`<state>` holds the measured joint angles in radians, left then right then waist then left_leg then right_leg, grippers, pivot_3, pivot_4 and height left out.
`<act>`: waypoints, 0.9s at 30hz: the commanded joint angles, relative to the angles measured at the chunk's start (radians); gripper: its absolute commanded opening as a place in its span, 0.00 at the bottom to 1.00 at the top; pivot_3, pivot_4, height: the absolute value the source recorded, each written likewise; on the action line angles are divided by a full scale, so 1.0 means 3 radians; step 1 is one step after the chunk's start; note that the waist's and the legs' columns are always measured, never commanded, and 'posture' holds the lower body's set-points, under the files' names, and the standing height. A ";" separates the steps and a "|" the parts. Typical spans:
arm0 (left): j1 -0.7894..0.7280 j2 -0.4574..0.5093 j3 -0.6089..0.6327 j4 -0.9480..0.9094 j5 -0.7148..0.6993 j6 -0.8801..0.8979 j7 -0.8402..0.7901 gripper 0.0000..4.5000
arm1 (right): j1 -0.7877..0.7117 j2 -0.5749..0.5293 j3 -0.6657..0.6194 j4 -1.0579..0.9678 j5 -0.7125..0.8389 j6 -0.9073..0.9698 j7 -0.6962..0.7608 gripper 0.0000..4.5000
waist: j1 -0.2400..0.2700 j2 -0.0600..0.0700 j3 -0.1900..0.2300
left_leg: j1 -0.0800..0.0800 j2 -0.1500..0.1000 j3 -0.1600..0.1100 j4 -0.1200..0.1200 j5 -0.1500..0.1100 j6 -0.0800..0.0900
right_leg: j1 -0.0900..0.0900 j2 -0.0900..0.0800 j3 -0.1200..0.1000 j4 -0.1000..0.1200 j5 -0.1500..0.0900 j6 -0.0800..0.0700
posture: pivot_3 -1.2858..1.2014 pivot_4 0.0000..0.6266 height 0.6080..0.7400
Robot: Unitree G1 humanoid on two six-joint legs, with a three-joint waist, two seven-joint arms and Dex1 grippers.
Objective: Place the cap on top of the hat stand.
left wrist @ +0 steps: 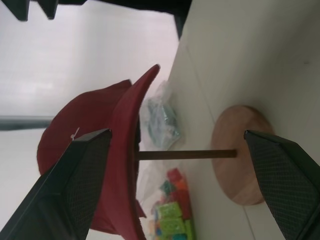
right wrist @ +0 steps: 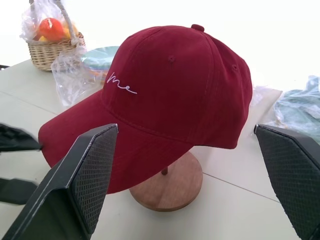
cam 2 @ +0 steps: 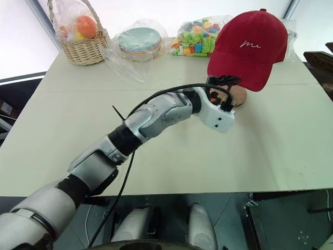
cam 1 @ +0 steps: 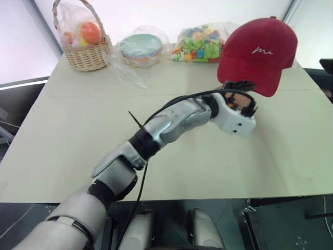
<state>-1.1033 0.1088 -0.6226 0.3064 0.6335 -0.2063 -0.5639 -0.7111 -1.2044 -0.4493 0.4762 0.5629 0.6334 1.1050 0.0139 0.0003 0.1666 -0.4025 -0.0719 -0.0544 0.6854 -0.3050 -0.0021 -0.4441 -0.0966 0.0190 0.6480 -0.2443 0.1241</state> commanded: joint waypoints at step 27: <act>0.0093 0.1522 0.3164 0.0361 -0.2811 0.2482 0.0260 0.98 | 0.0056 -0.0104 0.0157 0.0134 -0.0131 -0.0109 0.0373 1.00 | -0.0078 -0.0001 0.0000 | 0.0002 -0.0001 -0.0003 0.0001 0.0000 0.0001 | 0.0000 0.0001 -0.0002 0.0004 -0.0001 0.0001 | 0.52 0.24 1.00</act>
<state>-1.0889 0.5375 0.3246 0.4958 -0.1885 0.5067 -0.4666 -0.7005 -1.2004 -0.3660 0.5603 0.5116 0.5890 1.1952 -0.0095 0.0001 0.1667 -0.4020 -0.0722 -0.0555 0.6856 -0.3051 -0.0019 -0.4442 -0.0964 0.0184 0.6494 -0.2445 0.1245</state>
